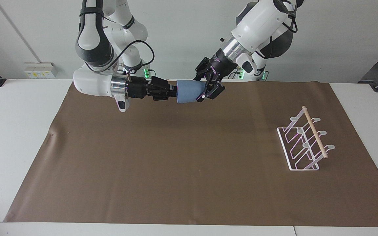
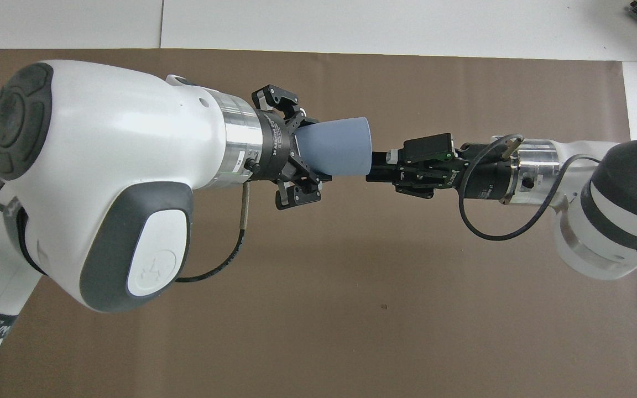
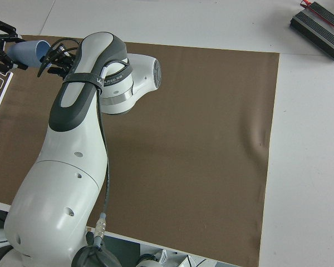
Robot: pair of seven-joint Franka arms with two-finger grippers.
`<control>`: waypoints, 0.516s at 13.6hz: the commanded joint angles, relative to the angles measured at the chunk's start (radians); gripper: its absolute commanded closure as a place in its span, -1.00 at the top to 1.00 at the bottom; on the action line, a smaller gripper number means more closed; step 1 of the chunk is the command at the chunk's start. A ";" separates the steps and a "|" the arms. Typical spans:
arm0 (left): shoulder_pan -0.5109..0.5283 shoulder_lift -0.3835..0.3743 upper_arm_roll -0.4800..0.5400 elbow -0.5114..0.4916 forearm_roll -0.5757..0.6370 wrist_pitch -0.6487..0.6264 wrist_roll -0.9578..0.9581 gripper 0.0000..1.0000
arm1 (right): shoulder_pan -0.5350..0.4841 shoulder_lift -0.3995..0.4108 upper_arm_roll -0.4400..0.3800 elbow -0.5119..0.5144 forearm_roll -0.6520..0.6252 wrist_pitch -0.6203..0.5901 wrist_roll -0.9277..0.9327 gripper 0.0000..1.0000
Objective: Hang cup on cup holder
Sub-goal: 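Carry the cup to the rack with the left gripper while the right withdraws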
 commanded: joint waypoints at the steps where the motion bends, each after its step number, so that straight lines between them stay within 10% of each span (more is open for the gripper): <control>1: -0.012 -0.027 0.017 -0.030 0.071 -0.026 0.023 -1.00 | -0.034 -0.013 0.001 0.003 -0.089 0.015 0.016 0.03; 5: -0.004 -0.049 0.017 -0.035 0.300 -0.164 0.202 -1.00 | -0.083 -0.011 -0.002 0.068 -0.329 0.027 0.019 1.00; 7: 0.002 -0.064 0.026 -0.064 0.373 -0.175 0.257 -1.00 | -0.084 -0.013 -0.002 0.088 -0.473 0.093 0.019 1.00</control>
